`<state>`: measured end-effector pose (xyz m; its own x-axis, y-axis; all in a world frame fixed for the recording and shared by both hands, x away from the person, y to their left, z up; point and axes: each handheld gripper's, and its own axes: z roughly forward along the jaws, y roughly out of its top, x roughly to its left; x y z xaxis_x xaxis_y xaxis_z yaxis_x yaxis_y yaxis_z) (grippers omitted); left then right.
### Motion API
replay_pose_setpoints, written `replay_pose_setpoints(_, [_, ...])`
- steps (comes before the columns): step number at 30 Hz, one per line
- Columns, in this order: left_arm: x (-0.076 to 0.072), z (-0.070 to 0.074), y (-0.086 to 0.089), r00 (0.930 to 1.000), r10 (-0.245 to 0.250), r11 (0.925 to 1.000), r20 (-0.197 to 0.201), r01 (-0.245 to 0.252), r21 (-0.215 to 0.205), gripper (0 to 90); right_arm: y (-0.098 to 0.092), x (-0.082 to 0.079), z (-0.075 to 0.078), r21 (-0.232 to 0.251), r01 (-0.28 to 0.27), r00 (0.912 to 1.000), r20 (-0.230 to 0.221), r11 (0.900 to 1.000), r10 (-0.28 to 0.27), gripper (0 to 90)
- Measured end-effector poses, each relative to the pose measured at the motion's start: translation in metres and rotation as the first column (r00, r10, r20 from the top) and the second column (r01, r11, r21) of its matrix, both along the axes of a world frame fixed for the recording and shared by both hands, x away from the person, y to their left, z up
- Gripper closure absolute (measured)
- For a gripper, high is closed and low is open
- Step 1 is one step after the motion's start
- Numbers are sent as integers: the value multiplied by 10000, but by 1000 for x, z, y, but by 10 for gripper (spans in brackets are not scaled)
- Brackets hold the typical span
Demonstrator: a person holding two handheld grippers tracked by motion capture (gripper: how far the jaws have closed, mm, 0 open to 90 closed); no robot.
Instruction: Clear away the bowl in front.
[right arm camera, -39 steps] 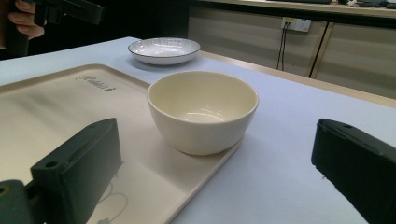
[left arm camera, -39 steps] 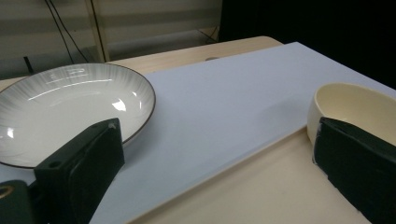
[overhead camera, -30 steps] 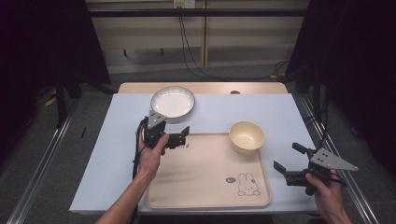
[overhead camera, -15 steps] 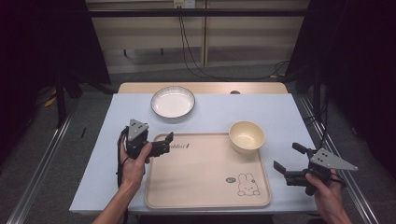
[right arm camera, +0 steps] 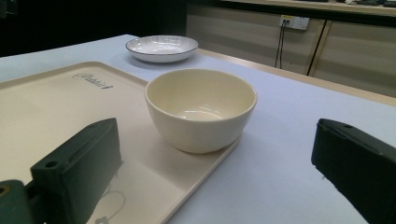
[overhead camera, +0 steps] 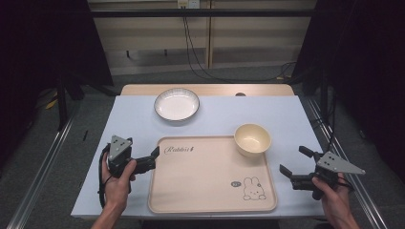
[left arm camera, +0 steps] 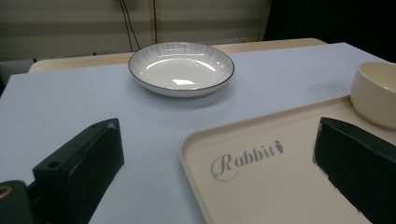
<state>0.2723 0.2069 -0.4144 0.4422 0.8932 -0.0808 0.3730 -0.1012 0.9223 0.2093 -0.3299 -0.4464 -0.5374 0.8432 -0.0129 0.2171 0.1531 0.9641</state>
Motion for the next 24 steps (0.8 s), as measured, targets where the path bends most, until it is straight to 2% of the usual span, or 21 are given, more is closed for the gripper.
replay_pose_setpoints(4, [-9,-2,9,9995,312,9993,-13,-312,228,16,0,0,0,-76,28,10000,18,10000,-28,11])
replay_pose_setpoints(13, [-32,-9,28,9974,709,9974,-104,-708,120,13,0,0,-1,-148,19,10000,-18,9999,-19,11])
replay_pose_setpoints(18, [-43,-17,42,9951,971,9949,-160,-966,302,13,0,0,-1,-167,23,10000,-88,9999,-25,11])
replay_pose_setpoints(19, [-45,-20,45,9935,1132,9935,-134,-1130,112,14,0,0,-1,-159,-43,9999,-104,9999,41,11])
replay_pose_setpoints(20, [-46,-21,47,9941,1078,9942,-132,-1077,50,16,-1,1,-1,-230,-123,9999,-119,9997,121,11])
replay_pose_setpoints(23, [-51,-19,52,9935,1129,9935,141,-1131,150,13,0,1,-1,-196,-94,9999,-93,9998,92,11])
replay_pose_setpoints(24, [-51,-19,53,9923,1222,9925,179,-1223,63,12,0,1,-1,-201,0,9999,-127,9998,-3,11])
